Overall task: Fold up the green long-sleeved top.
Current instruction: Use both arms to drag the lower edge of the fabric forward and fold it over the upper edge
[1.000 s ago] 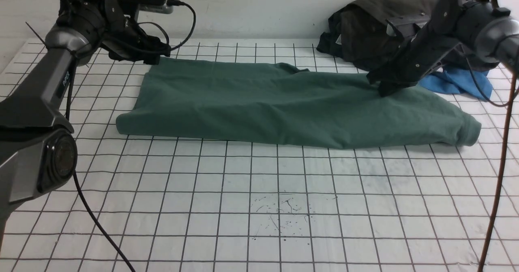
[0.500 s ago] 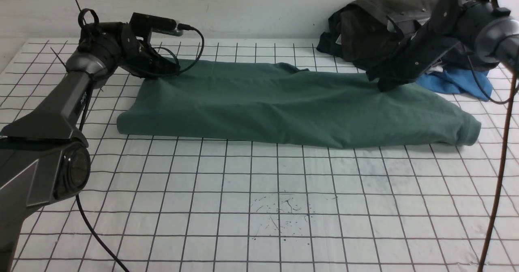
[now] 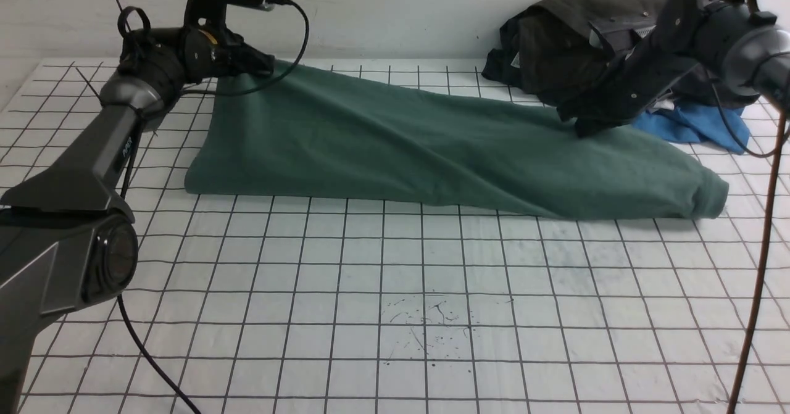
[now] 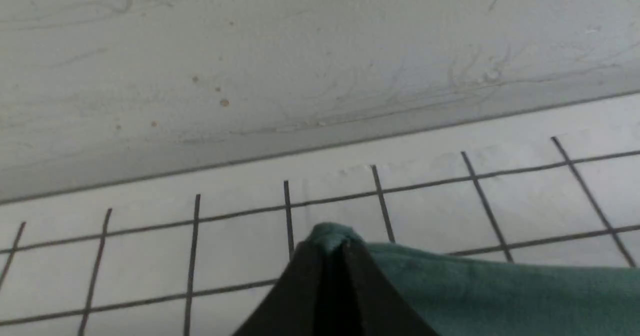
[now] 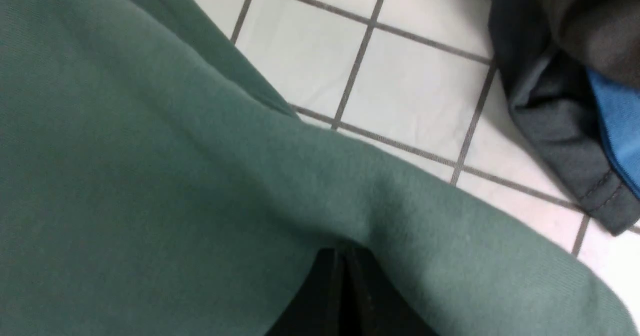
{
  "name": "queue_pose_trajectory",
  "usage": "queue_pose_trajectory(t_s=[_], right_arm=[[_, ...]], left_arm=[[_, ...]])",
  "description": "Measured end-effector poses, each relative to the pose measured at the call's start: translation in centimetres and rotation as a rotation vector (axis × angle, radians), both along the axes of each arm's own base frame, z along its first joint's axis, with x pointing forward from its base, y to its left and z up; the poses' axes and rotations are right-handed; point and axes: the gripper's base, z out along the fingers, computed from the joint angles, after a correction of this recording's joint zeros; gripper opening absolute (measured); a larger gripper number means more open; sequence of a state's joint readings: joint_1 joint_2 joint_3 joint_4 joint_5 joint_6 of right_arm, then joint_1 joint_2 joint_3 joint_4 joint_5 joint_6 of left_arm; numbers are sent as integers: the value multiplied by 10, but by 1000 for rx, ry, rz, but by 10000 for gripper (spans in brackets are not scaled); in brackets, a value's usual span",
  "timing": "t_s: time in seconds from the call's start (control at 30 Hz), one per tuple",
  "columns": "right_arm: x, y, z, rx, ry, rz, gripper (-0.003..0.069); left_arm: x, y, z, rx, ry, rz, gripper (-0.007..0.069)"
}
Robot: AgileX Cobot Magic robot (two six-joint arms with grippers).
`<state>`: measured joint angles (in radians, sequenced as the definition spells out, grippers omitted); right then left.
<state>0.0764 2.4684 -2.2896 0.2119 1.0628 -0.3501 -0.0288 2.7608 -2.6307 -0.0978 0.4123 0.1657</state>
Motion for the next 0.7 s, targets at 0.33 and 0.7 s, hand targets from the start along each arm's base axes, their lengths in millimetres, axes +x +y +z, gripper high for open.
queue_pose_trajectory(t_s=[0.33, 0.7], right_arm=[[-4, -5, 11, -60, 8, 7, 115], [-25, -15, -5, -101, 213, -34, 167]], left_arm=[[-9, 27, -7, -49, 171, 40, 441], [-63, -25, 43, -125, 651, -203, 276]])
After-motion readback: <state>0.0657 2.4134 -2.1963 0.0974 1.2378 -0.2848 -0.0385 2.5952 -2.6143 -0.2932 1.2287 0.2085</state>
